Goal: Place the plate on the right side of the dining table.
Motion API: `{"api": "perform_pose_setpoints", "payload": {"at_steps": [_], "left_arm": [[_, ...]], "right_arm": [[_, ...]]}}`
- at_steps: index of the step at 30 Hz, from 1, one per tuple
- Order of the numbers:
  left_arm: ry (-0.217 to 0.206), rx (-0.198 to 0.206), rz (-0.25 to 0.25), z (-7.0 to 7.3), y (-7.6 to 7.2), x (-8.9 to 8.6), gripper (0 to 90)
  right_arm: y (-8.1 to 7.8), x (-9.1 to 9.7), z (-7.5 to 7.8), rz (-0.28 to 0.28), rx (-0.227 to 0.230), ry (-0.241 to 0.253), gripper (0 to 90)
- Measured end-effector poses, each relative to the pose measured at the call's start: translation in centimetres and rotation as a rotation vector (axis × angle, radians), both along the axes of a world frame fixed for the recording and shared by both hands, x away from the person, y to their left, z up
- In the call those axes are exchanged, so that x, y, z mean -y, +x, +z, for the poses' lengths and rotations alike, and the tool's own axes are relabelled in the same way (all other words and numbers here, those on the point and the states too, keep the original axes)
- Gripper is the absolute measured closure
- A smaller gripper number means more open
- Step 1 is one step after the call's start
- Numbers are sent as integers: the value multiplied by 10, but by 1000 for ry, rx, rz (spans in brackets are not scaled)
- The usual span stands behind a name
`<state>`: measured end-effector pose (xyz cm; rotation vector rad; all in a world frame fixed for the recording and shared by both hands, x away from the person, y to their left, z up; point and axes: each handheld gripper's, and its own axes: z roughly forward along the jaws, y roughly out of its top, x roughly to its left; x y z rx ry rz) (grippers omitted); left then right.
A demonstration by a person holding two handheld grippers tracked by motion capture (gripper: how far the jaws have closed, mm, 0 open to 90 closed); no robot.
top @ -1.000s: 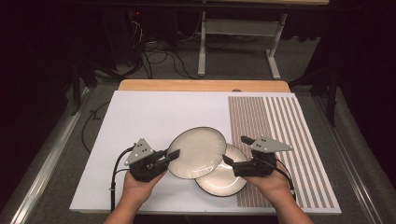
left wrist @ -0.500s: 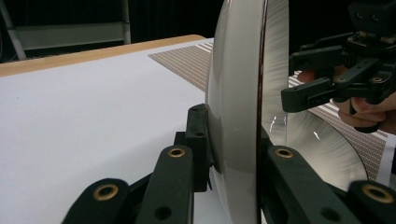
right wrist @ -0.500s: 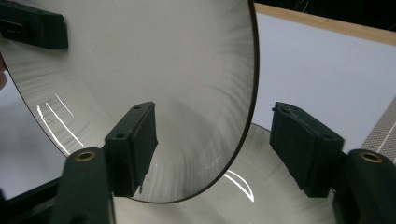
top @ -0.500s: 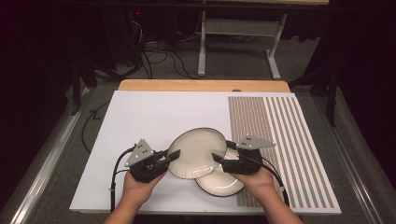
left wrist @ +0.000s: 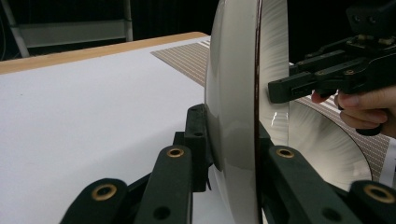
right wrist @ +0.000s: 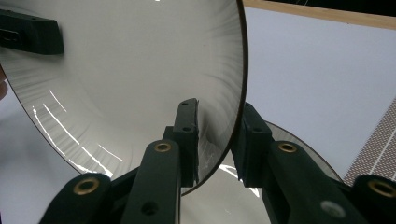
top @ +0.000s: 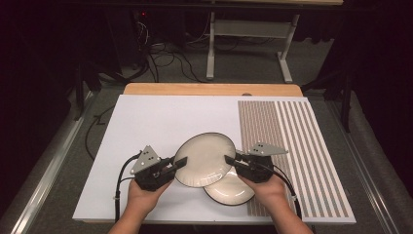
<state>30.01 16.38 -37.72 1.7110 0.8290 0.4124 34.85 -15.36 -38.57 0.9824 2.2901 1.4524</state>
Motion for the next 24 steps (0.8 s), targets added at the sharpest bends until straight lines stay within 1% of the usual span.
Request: {"api": "perform_pose_setpoints", "payload": {"at_steps": [4, 8, 12, 15, 16, 18, 19, 21, 24], "left_arm": [[0, -9, 5, 0, 1, 0, 778], [-5, -21, 10, 0, 1, -1, 778], [-29, -52, 15, 0, 1, -2, 786], [-38, -75, 19, 0, 1, -1, 795], [-40, -83, 21, 0, 0, 0, 799], [-31, -90, 24, 1, 0, 2, 799], [-34, -94, 22, 1, 0, 2, 799], [-51, -106, 26, 2, 0, 3, 797], [-41, -96, 26, 7, -1, 7, 794]], "right_arm": [[1, 0, -1, -13, -7, -2, 784], [3, 2, -1, -10, -35, 31, 812], [3, 5, 1, -4, -59, 66, 841], [2, 9, 3, -10, -56, 93, 857], [1, 10, 4, -15, -59, 95, 861], [-1, 11, 7, -17, -45, 87, 864], [-1, 12, 8, -15, -42, 83, 865], [-2, 14, 10, -17, -40, 92, 868], [-5, 19, 15, -21, -22, 99, 871]]}}
